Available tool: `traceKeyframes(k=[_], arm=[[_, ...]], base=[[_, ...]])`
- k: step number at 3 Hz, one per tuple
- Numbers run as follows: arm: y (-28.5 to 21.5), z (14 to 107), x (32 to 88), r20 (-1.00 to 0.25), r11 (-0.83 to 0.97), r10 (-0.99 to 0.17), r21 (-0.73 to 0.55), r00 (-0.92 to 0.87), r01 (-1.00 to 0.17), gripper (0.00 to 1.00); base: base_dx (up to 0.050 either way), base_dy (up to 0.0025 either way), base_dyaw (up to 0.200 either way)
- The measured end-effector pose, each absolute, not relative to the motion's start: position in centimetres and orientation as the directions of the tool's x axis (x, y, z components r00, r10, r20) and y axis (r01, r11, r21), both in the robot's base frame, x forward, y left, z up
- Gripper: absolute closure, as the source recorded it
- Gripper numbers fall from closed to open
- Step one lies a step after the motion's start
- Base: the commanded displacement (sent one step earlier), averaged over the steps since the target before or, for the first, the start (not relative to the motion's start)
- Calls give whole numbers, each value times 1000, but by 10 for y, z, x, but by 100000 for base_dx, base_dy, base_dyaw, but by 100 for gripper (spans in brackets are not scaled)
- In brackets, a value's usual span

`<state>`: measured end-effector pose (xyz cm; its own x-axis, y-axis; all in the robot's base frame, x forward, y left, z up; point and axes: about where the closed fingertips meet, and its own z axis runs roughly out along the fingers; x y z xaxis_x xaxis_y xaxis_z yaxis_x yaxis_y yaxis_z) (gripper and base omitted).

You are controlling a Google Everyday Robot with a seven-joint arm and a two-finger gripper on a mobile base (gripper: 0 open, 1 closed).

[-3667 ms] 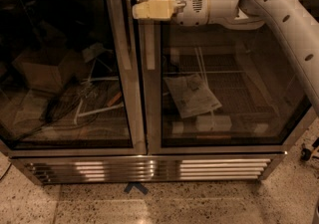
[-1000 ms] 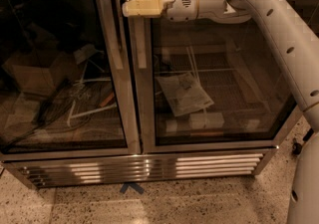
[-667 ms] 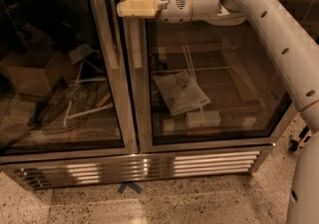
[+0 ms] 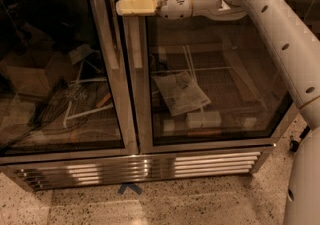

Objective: Place blue chip bag into bottom drawer

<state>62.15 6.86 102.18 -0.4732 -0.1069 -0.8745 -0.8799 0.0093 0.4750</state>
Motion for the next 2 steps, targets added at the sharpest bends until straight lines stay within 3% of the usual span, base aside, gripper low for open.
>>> traceKeyframes(k=[2], arm=[[67,1024,618,-875,7,-107,475,-473,-880,100]], base=[[0,0,0]])
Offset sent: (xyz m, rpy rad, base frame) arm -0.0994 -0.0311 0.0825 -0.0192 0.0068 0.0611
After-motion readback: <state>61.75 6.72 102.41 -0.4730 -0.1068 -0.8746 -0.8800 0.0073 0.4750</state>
